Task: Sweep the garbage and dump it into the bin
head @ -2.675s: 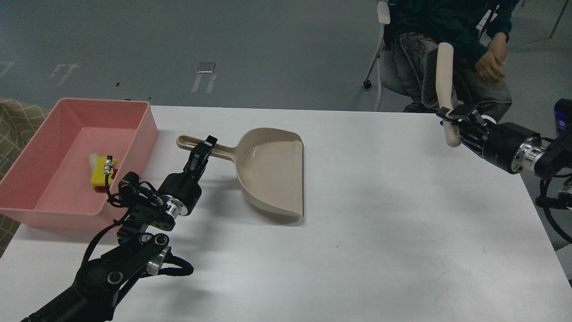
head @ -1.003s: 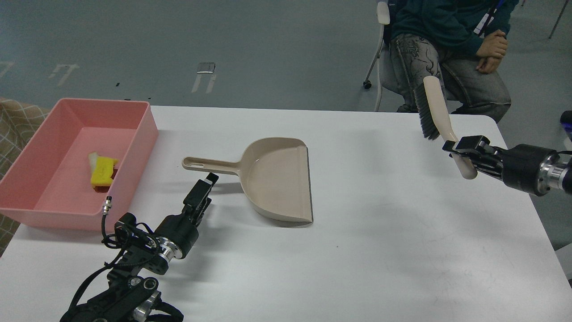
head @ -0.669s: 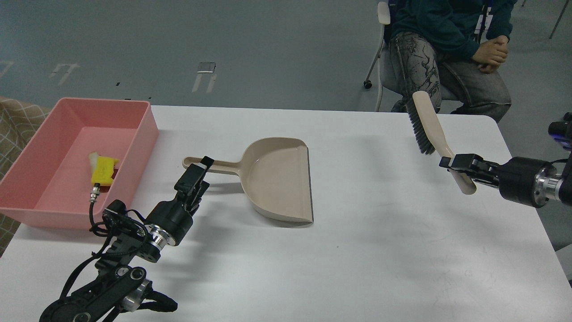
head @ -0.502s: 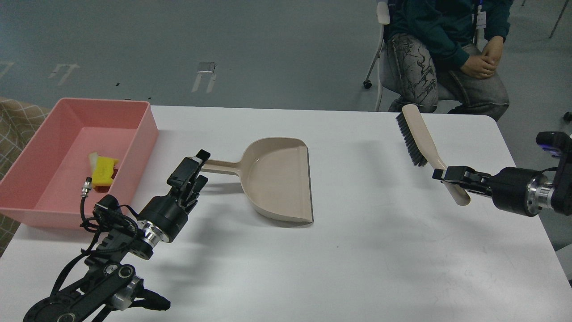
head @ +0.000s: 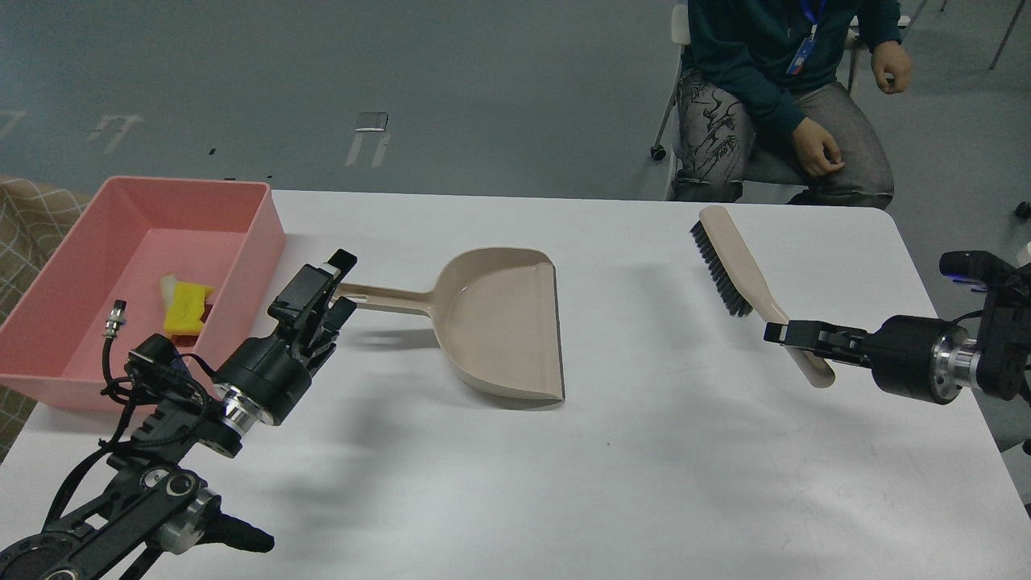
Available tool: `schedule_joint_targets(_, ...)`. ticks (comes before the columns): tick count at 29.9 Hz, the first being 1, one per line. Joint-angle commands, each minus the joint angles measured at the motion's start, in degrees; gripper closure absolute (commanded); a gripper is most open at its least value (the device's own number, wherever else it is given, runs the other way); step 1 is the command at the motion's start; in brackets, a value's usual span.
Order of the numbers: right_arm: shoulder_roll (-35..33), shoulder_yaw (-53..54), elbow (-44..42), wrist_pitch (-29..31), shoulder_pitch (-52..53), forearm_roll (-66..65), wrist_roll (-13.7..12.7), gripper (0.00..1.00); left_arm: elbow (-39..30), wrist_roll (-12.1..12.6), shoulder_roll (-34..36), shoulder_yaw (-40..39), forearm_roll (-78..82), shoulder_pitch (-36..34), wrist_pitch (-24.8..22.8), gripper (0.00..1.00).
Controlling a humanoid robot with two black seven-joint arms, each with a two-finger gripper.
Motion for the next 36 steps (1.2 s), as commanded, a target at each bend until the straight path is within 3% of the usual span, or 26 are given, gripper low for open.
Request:
schedule_joint_targets(1,0.0,0.0,0.1,0.0,-0.5,-0.1,0.0,0.99,-0.6,0.0,1.1,-0.6,-1.6,0.0,-0.1,0.02)
schedule_joint_targets(16,1.2,-0.4,0.2,0.0,-2.0,-4.9,0.0,0.98,-4.8,0.1,2.7,-7.9,-4.4,4.2,-4.5,0.02)
schedule_joint_targets(36,1.1,0.5,0.4,-0.3,-6.5,1.8,0.3,0.95,-5.4,1.1,2.4,-10.7,-5.6,2.0,-4.7,0.02)
